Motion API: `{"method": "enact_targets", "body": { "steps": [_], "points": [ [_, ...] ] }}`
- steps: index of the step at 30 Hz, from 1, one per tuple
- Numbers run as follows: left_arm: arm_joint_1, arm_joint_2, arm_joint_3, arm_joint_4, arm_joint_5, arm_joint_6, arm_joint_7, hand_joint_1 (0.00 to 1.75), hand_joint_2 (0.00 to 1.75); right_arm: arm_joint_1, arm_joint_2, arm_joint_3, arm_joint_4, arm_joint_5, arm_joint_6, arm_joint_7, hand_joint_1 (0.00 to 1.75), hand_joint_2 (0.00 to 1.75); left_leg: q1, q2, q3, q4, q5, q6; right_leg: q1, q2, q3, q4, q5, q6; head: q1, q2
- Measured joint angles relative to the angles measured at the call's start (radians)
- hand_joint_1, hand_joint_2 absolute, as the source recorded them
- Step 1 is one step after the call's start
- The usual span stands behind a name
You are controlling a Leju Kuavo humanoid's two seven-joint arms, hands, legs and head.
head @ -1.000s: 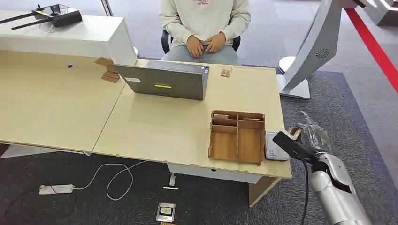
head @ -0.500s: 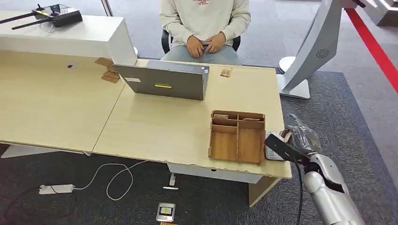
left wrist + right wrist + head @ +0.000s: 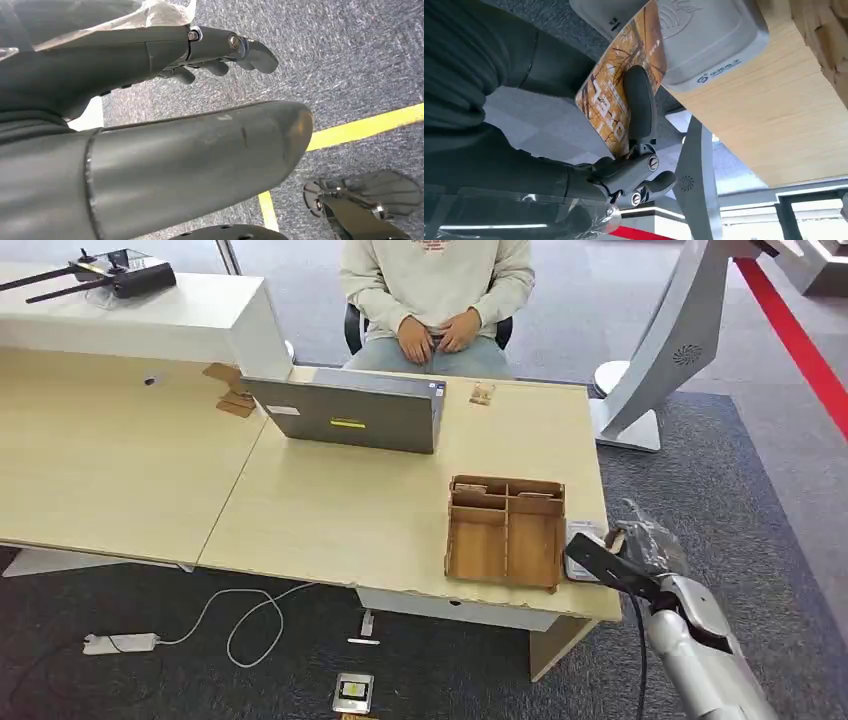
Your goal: Pass the card to the sensor for recognition and then transmit it.
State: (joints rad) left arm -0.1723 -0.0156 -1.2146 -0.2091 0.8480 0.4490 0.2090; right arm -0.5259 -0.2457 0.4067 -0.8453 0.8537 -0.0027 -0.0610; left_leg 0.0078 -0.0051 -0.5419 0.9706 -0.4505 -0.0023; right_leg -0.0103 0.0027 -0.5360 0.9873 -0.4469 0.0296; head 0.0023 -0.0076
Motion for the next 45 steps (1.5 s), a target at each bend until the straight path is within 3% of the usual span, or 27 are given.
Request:
{"method": "enact_targets", "body": {
  "steps": [14, 21, 28, 34, 45],
  "points": [
    [0.000, 0.000, 0.000, 0.000, 0.000, -0.006, 0.001, 0.00, 0.00, -0.021, 0.001, 0.002, 0.070, -0.006, -0.011, -0.019, 1.75, 1.75, 0.000, 0.000, 0.003, 0.000, 0.000, 0.000, 0.000, 0.000, 0.003, 0.000, 0.000, 0.000, 0.000, 0.000],
    [0.000, 0.000, 0.000, 0.000, 0.000, -0.006, 0.001, 0.00, 0.00, -0.037, 0.006, 0.000, 0.087, -0.087, -0.072, -0.075, 1.75, 1.75, 0.000, 0.000, 0.002, 0.000, 0.000, 0.000, 0.000, 0.000, 0.003, 0.000, 0.000, 0.000, 0.000, 0.000],
    [0.000, 0.003, 0.000, 0.000, -0.022, -0.009, -0.015, 0.00, 0.00, -0.157, 0.002, -0.044, 0.069, -0.248, -0.109, -0.149, 1.75, 1.75, -0.001, 0.000, 0.002, 0.000, 0.000, 0.000, 0.000, 0.000, 0.002, 0.000, 0.001, 0.000, 0.000, 0.000],
    [0.000, 0.011, -0.002, 0.000, -0.037, -0.015, -0.031, 0.00, 0.00, -0.283, -0.006, -0.082, 0.003, -0.348, -0.066, -0.137, 1.75, 1.75, -0.001, 0.000, 0.002, 0.000, 0.000, 0.000, 0.000, 0.000, 0.001, 0.000, 0.001, 0.000, 0.000, 0.000],
    [-0.001, 0.019, -0.013, 0.000, -0.058, -0.035, -0.048, 0.00, 0.00, -0.361, -0.007, -0.091, -0.063, -0.319, -0.051, -0.126, 1.75, 1.75, -0.001, 0.000, 0.002, 0.000, 0.000, 0.000, 0.000, 0.000, 0.002, 0.000, 0.001, 0.000, 0.000, 0.000]
  ]
}}
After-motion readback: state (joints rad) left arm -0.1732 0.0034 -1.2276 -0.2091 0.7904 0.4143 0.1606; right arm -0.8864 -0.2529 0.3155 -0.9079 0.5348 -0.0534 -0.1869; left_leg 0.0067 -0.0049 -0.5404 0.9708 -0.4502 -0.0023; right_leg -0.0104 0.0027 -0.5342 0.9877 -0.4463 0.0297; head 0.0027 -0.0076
